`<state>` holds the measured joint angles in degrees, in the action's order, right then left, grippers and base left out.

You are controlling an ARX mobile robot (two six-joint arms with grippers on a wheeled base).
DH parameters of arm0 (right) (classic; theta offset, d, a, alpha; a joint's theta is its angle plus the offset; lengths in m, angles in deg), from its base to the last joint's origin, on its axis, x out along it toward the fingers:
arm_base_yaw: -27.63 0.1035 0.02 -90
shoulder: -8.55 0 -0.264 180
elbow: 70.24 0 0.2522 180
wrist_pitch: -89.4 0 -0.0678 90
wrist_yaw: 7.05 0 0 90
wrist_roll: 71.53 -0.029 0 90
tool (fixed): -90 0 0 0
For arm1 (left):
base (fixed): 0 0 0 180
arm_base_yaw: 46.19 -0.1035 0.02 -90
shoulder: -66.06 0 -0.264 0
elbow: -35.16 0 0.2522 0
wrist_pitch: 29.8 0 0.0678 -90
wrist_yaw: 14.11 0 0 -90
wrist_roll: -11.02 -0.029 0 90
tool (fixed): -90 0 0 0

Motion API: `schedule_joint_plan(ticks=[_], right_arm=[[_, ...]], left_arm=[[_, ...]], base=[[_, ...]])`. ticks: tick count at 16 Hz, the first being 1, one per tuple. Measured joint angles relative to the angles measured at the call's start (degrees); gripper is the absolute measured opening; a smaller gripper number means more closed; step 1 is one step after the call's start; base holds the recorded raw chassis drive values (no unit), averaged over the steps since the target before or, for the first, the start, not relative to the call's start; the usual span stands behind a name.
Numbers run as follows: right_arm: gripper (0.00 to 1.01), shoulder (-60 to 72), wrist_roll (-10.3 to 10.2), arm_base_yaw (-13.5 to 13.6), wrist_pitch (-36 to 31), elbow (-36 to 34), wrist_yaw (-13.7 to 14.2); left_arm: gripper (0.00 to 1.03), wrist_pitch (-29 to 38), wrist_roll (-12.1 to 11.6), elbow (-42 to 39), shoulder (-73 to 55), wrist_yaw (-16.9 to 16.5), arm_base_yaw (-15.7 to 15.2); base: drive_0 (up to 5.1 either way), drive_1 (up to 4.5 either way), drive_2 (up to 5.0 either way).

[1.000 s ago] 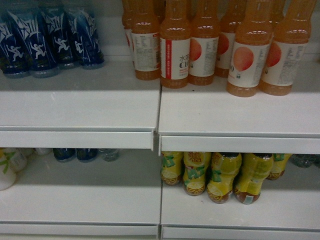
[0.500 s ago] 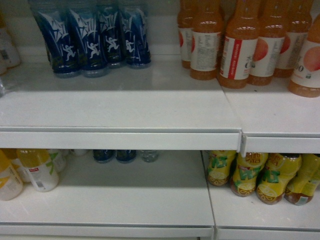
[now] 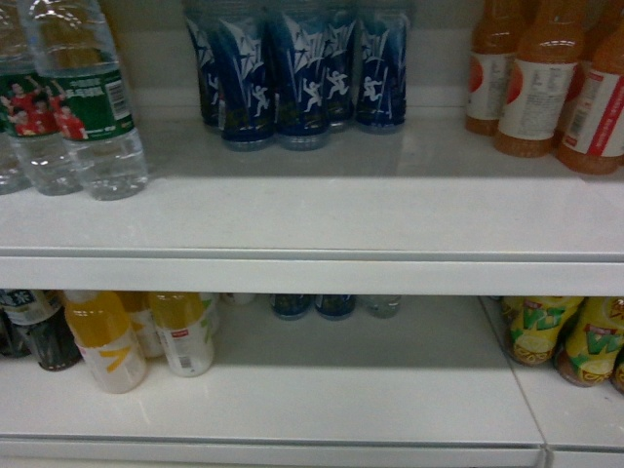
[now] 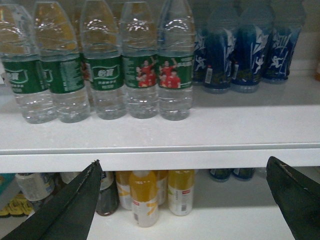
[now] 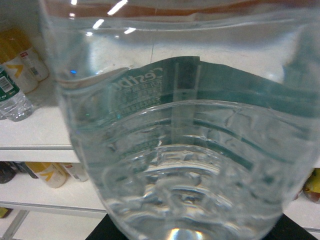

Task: Move water from second to third shelf

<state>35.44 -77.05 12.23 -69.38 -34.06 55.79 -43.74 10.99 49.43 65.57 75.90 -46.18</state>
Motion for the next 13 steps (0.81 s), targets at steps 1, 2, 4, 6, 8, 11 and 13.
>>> schedule_joint_plan(ticks=[1,2,4,6,8,11,13], right_arm=[[0.37,0.09,0.0,0.0,0.0,0.0,0.02],[0.37,0.07,0.0,0.0,0.07,0.0,0.02],[0.37,0.07,0.0,0.0,0.09,0.0,0.02],[0.37,0.07,0.0,0.0,0.07,0.0,0.02],[0.37,0.07,0.0,0.0,0.15,0.0,0.02],[0.37,-0.02,0.0,0.0,0.13,0.0,0.02],[0.37,0.15,0.0,0.0,0.11,0.0,-0.04]], left_arm=[[0.98,0.0,0.0,0.0,0.0,0.0,0.0],[0.98,0.04,0.0,0.0,0.0,0.0,0.0],[0.98,0.0,0.0,0.0,0.0,0.02,0.0],[0.98,0.02,0.0,0.0,0.02,0.0,0.0],[0.98,0.11,0.0,0.0,0.0,0.0,0.0],[0.98,0.22,0.0,0.0,0.0,0.02,0.0],[0.98,-0.15,0.0,0.0,0.0,0.0,0.0]], base=[[-5.1,2.34,2.3],[-5.1,2.36,2.4],[-5.0,2.44,2.4],[-5.0,2.43,2.4],[-5.1,2.31,2.3],[-5.0,2.47,2.5],[-5.0,2.45,2.4]])
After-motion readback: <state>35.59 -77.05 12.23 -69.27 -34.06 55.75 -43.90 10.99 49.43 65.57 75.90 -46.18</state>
